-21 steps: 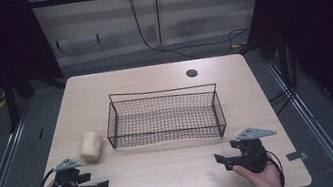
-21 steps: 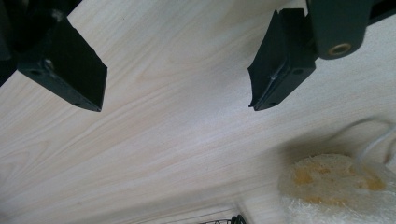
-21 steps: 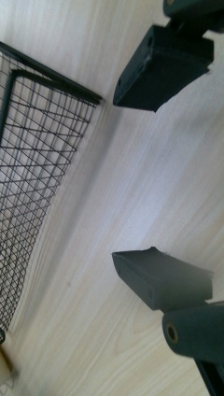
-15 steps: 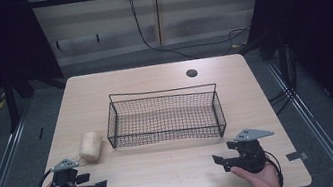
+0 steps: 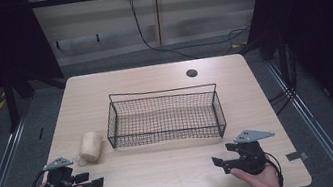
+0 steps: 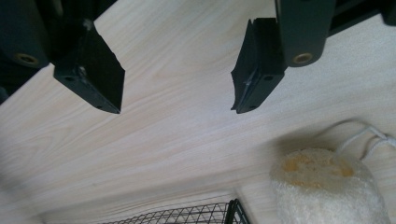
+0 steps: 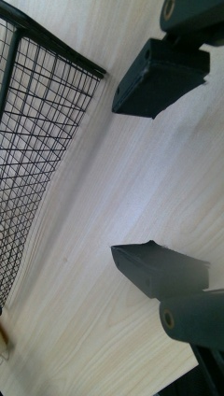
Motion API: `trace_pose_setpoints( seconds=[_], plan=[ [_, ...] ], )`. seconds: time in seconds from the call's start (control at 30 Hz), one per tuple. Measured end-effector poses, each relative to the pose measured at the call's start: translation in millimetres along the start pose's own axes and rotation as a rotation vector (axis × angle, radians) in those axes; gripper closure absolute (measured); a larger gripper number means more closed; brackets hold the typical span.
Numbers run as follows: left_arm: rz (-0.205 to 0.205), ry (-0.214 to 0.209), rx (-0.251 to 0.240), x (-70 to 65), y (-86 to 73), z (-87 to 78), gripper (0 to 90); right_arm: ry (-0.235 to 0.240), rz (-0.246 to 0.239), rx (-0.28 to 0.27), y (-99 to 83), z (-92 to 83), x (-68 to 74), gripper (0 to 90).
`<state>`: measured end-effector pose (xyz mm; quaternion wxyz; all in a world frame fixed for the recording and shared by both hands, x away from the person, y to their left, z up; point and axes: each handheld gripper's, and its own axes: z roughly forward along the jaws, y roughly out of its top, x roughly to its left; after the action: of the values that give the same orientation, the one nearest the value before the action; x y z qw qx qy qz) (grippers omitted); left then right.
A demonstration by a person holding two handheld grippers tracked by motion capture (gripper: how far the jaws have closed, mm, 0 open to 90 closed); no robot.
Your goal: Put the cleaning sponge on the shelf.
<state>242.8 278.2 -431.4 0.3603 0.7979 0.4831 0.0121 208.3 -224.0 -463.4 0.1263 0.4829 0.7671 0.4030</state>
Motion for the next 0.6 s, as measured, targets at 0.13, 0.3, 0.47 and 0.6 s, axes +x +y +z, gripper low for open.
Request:
trace_pose_setpoints(
  seconds=[0.13,0.3,0.47,0.6],
  plan=[
    [0.008,-0.003,0.009,4.2,7.0,-6.3,28.4,0.000,0.009,0.003,0.1,0.4,-0.3,25.1],
    [0.027,-0.011,0.038,4.6,16.5,-10.4,27.8,0.003,0.010,-0.002,0.0,-0.1,-0.4,23.6],
    [0.031,-0.009,0.045,6.7,27.7,-14.2,26.5,0.006,0.007,-0.004,0.2,-0.2,-0.1,23.4],
    [0.036,-0.023,0.066,10.1,36.6,-15.8,25.3,0.009,0.003,-0.005,0.1,0.1,0.0,23.4]
  ],
)
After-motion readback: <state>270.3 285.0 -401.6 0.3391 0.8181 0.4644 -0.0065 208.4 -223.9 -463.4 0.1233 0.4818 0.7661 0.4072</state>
